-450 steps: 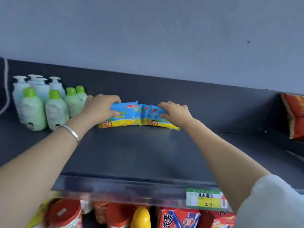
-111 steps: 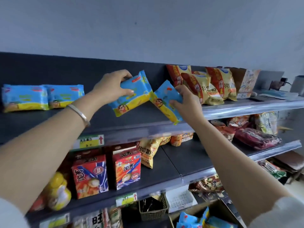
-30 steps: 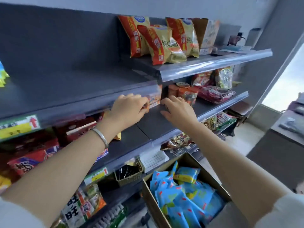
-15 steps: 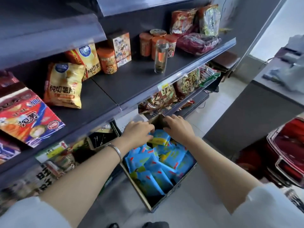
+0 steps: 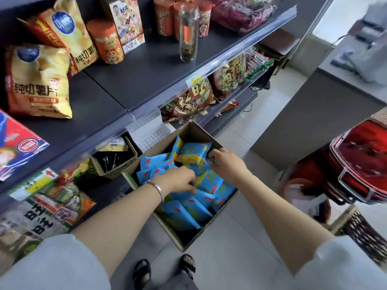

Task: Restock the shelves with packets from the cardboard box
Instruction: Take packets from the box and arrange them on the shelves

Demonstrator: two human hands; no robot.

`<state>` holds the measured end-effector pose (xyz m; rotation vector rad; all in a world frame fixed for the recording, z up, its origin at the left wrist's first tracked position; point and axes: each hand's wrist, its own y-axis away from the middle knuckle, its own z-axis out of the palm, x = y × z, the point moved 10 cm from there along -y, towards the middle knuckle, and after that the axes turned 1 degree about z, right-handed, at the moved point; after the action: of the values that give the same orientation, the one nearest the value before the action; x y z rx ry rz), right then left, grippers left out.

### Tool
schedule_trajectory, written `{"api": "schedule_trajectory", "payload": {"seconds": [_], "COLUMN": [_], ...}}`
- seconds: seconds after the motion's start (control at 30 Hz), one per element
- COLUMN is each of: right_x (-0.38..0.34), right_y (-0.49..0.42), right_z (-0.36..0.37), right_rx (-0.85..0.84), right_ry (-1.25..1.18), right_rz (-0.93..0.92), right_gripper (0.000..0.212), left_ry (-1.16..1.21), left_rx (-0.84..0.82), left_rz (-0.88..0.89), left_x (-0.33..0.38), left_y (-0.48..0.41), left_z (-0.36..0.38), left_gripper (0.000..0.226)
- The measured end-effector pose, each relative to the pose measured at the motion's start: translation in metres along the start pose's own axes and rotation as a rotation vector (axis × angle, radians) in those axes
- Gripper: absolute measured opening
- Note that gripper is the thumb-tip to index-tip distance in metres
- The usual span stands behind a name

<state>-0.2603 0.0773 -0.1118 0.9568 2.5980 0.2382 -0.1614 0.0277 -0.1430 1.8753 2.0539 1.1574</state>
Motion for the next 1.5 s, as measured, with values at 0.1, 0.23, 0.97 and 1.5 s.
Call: {"api": "schedule_trajectory", "payload": {"seconds": [0.1, 0.23, 0.97, 1.5], "right_x": [0.002, -0.001, -0.044, -0.058], "right_y": [0.003, -0.002, -0.086, -0.045], "right_z": [0.001, -0.008, 0.032, -0.108], "right_rx": [-0.011, 0.007, -0.22, 0.09], "right_ry": [-0.028, -0.078, 0.395, -0.164], "right_rz": [0.006, 0.014, 0.019, 0.094], "right_gripper": [0.028, 0.026, 0.042, 0.042], "left_ry": [-0.021, -0.105, -0.218, 0.135], "left_rx": [0.045, 0.197, 0.191, 0.555], "left_rz": [0.029, -0.054, -0.344, -0.305], "left_x": [-0.002, -0.026, -0.086, -0.071], "left_y": [0.006, 0.02, 0.004, 0.115], "left_z": [-0.011, -0.051, -0.036, -0.155], "left_gripper": [0.017, 0.019, 0.056, 0.033]}}
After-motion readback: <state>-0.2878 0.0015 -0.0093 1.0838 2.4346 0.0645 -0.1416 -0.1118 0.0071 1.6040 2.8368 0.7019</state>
